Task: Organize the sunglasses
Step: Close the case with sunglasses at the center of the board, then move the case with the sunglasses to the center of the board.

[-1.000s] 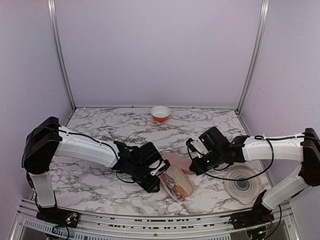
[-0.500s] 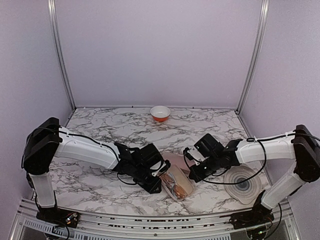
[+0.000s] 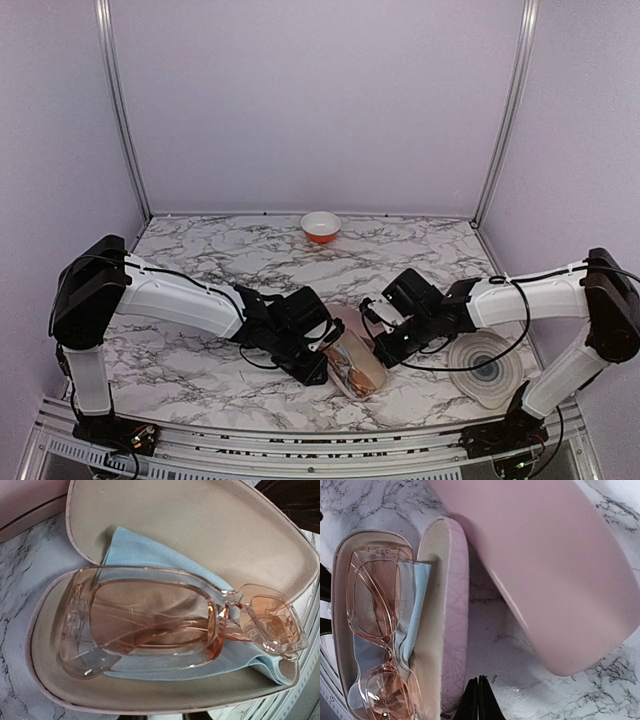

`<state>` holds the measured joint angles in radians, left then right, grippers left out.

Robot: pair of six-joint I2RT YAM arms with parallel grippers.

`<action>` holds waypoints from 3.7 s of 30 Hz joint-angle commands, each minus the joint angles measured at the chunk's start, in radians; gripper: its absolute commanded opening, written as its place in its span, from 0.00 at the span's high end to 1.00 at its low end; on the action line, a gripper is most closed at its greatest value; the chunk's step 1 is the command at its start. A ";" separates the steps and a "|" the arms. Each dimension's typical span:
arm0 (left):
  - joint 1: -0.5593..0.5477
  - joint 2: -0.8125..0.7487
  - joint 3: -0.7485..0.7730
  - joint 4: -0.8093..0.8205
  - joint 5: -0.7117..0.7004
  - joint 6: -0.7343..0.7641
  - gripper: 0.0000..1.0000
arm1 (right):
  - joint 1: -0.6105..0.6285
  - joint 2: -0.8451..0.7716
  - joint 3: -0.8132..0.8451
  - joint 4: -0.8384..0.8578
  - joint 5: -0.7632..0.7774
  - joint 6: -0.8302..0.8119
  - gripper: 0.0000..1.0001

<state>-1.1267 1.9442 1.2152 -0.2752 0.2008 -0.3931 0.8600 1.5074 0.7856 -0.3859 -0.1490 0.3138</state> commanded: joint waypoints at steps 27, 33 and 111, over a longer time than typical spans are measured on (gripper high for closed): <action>-0.008 0.032 0.070 0.016 -0.015 -0.025 0.78 | 0.144 0.061 0.138 0.005 -0.045 0.037 0.97; -0.007 0.036 0.075 0.016 -0.013 -0.027 0.78 | 0.161 0.064 0.142 0.019 -0.061 0.046 0.97; 0.189 -0.815 -0.680 0.445 -1.040 0.085 0.01 | 0.374 0.393 0.576 -0.334 0.362 0.490 0.00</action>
<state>-0.9401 1.1244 0.5446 0.1211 -0.8177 -0.3031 1.2152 1.8641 1.3022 -0.6453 0.1726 0.7555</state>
